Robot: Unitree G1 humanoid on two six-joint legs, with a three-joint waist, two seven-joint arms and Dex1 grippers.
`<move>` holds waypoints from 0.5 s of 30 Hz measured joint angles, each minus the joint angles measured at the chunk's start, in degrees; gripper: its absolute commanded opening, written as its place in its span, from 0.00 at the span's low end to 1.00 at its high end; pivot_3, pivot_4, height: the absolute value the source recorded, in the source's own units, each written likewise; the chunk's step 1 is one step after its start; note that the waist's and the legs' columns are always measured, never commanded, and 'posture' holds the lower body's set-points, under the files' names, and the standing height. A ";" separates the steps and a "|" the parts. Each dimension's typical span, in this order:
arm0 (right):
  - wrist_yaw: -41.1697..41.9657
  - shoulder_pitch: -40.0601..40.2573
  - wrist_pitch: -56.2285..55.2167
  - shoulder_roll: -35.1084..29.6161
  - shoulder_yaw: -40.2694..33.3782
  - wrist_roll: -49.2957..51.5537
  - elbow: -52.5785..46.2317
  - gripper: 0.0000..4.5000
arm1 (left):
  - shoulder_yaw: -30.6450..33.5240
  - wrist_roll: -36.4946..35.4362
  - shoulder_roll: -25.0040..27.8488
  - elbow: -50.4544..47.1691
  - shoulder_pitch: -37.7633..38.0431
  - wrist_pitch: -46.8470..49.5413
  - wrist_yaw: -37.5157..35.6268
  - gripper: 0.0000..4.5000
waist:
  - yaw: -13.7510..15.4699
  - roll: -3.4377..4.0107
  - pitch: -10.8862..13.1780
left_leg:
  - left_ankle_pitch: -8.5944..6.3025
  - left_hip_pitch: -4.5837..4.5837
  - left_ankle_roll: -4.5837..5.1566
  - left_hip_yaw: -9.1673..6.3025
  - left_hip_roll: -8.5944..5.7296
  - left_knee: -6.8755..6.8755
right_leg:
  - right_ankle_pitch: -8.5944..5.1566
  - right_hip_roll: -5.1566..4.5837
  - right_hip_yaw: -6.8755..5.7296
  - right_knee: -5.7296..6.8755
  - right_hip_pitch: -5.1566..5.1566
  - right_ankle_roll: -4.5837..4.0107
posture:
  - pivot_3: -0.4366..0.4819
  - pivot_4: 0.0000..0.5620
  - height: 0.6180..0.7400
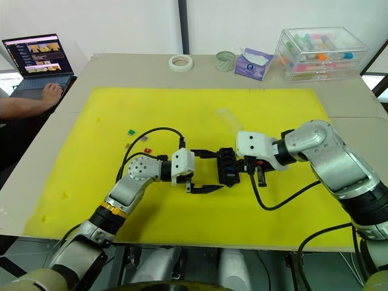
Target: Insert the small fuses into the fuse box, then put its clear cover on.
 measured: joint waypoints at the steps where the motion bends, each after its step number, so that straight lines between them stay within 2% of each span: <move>1: 0.01 0.05 -0.03 0.04 0.01 -0.06 0.00 0.00 | 0.00 0.00 0.04 0.00 0.00 0.00 -0.01 0.99 | 0.00 0.00 0.00 | 0.00 0.00 0.00 0.00 0.00 0.00 | 0.00 0.00 0.00 0.00 0.00 0.00 | 0.48 0.27 1.00; 15: 1.72 -2.72 -0.34 1.11 1.36 -1.87 0.05 0.00 | 0.01 0.02 0.15 0.00 0.00 0.00 -0.35 0.99 | -0.03 0.00 0.00 | 0.00 0.00 0.00 0.00 0.00 0.00 | 0.00 0.01 0.00 0.01 -0.01 0.00 | 0.48 0.27 1.00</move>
